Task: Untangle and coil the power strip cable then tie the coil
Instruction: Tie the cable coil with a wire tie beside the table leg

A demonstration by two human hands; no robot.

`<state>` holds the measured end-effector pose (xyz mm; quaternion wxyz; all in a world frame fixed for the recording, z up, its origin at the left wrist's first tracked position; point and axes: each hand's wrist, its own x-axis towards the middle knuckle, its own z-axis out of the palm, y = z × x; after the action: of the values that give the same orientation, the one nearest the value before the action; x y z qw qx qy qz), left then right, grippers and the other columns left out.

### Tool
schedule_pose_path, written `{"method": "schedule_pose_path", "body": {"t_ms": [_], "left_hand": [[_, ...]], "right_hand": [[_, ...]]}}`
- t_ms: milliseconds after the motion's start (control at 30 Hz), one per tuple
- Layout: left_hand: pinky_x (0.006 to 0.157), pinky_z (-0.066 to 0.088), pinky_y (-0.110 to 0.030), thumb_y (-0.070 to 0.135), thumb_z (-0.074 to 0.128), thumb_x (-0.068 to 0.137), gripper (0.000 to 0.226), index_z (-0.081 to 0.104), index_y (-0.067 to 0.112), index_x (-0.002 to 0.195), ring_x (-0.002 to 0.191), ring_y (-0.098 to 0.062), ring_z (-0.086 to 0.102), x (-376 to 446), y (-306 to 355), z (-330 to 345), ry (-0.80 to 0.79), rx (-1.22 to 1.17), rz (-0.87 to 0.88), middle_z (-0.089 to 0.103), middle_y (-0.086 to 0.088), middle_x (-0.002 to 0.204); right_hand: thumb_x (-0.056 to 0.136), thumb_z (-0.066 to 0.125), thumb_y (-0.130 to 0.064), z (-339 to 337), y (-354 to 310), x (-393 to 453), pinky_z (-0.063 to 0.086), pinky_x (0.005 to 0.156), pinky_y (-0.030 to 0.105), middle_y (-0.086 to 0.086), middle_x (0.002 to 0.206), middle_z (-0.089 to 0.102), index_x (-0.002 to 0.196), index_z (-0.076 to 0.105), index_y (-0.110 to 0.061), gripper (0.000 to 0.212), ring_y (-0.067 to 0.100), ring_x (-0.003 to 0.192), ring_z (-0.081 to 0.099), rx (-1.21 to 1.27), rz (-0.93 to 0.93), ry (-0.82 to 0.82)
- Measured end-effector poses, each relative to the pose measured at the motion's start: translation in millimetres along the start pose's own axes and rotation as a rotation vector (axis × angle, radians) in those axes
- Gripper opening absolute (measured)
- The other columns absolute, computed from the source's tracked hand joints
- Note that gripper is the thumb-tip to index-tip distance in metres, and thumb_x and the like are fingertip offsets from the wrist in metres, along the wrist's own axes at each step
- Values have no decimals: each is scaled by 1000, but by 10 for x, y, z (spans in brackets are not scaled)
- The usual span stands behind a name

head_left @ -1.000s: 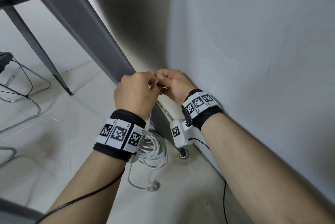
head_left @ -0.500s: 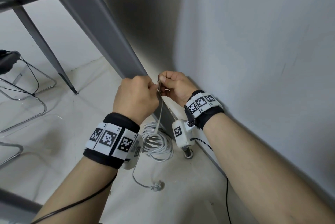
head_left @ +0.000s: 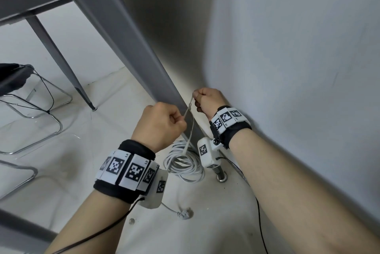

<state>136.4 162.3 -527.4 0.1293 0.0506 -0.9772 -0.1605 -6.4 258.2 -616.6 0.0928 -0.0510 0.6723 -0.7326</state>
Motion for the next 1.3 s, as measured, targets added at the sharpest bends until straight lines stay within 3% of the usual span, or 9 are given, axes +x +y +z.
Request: {"method": "schedule_pose_path", "body": {"t_ms": [200, 333, 533, 633, 733, 967, 1167, 1233, 1300], "left_hand": [[49, 35, -7, 18, 67, 79, 24, 59, 23, 57, 50, 1, 49, -44, -32, -13, -72, -5, 9, 51, 9, 48], [49, 35, -7, 18, 67, 80, 25, 60, 22, 58, 51, 1, 49, -37, -58, -10, -92, -34, 7, 51, 9, 48], [50, 35, -6, 19, 67, 80, 23, 60, 22, 58, 53, 1, 50, -37, -102, -19, -94, -56, 24, 53, 7, 50], [51, 35, -6, 20, 65, 79, 20, 61, 21, 59, 55, 1, 51, -42, -125, -24, -65, -65, 24, 56, 5, 51], [51, 36, -6, 20, 63, 79, 21, 60, 21, 58, 55, 3, 52, -36, -141, -17, -14, -103, 13, 52, 8, 47], [50, 35, -8, 20, 64, 78, 19, 63, 18, 59, 52, 1, 51, -25, -151, 27, 32, -148, 0, 49, 8, 43], [42, 42, -16, 17, 64, 82, 27, 67, 18, 55, 34, -10, 52, -8, -186, 1, -45, -349, -80, 60, 1, 45], [44, 43, -17, 16, 61, 82, 29, 69, 19, 54, 36, -14, 53, 1, -219, -17, -61, -382, -97, 63, -1, 48], [46, 43, -17, 15, 58, 81, 31, 69, 19, 52, 38, -16, 53, 5, -261, -32, -64, -420, -110, 63, -3, 49]], "right_hand": [[70, 57, -31, -25, 90, 89, 57, 78, 44, -11, 47, 60, 60, 71, -31, 16, 21, 61, 58, -117, 115, 40], [68, 56, -30, -21, 154, 117, 59, 80, 46, -15, 45, 60, 59, 70, -47, 24, 19, 59, 60, -109, 154, 67], [70, 55, -30, 61, 112, 74, 59, 71, 35, -16, 49, 63, 64, 68, -54, 28, 21, 61, 63, -149, 171, 102], [73, 54, -22, 46, 71, 68, 55, 60, 30, -9, 50, 63, 63, 73, -39, 28, 21, 61, 61, -140, 179, 61], [73, 55, -13, 36, 43, 78, 49, 54, 26, 5, 67, 62, 68, 70, -17, 17, 21, 58, 56, -68, 209, -8], [90, 46, 2, 88, -46, 38, 37, 53, 25, 8, 68, 50, 78, 58, -10, 21, 21, 56, 44, 130, 236, -54], [93, 48, -3, 202, -218, -38, 35, 75, 39, 10, 69, 46, 80, 55, -8, 16, 27, 72, 45, 160, 296, -103], [91, 48, -3, 205, -220, -43, 36, 72, 37, 10, 69, 47, 85, 56, -7, 11, 29, 80, 46, 127, 266, -111], [91, 50, -7, 189, -205, -44, 37, 61, 29, 8, 69, 49, 91, 58, -8, 8, 26, 74, 48, 111, 228, -113]]}}
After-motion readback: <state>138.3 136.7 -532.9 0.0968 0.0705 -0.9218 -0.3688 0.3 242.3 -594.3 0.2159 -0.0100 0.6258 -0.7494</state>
